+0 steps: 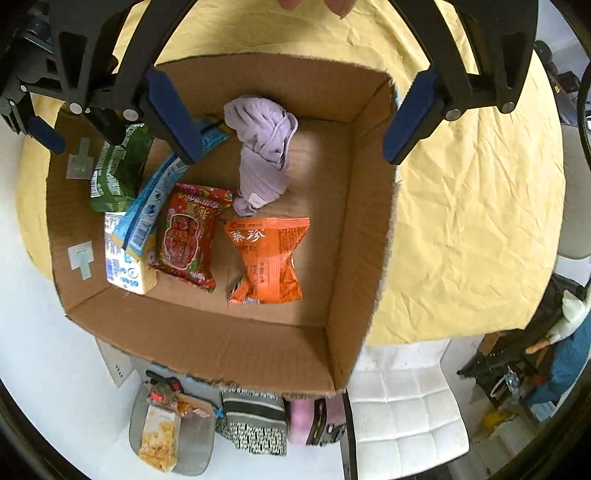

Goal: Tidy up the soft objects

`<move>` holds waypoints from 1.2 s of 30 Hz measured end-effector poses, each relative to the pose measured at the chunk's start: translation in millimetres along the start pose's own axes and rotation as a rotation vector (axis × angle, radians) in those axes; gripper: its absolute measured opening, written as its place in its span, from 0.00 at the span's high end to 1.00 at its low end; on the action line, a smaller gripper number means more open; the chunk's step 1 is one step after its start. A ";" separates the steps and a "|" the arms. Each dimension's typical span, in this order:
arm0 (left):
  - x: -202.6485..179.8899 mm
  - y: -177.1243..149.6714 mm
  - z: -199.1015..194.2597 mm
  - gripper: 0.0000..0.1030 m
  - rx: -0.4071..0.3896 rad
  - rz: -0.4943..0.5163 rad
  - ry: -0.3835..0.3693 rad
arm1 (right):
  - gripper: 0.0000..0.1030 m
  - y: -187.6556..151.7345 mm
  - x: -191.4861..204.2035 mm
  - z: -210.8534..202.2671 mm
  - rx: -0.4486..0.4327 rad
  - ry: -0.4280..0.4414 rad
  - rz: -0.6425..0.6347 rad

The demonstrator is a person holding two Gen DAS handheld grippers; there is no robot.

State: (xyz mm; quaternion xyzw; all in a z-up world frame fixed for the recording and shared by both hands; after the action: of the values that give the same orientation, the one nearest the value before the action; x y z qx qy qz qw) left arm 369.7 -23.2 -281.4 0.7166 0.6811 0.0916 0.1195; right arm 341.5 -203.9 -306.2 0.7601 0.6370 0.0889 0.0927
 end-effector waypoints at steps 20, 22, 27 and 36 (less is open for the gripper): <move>-8.5 -63.2 -208.2 0.02 -0.338 0.008 0.004 | 0.00 -58.4 -27.3 -197.5 -0.271 0.057 0.006; -9.2 -75.4 -235.5 0.02 -0.376 0.014 0.000 | 0.00 -69.9 -27.9 -223.4 -0.302 0.067 -0.004; -10.3 -101.0 -284.8 0.02 -0.438 0.022 0.006 | 0.00 -100.2 -32.5 -289.5 -0.386 0.074 -0.026; -12.3 -130.7 -343.1 0.02 -0.501 0.042 -0.021 | 0.00 -144.3 -34.9 -375.1 -0.484 0.095 -0.057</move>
State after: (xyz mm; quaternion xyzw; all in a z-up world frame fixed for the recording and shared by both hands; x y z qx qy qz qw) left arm 143.3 -13.8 7.8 0.6796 0.6207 0.2526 0.2985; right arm 103.1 -203.3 19.3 0.6924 0.6221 0.2718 0.2443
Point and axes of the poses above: each gripper's, at about its wrist camera, not at the fingertips, and z roughly the way its jaws point, x to its left, y to its top, the point moved 1 cm from there along z, roughly the way its jaws point, and after that the axes turned 7 degrees about -x, right-handed, at the moved point
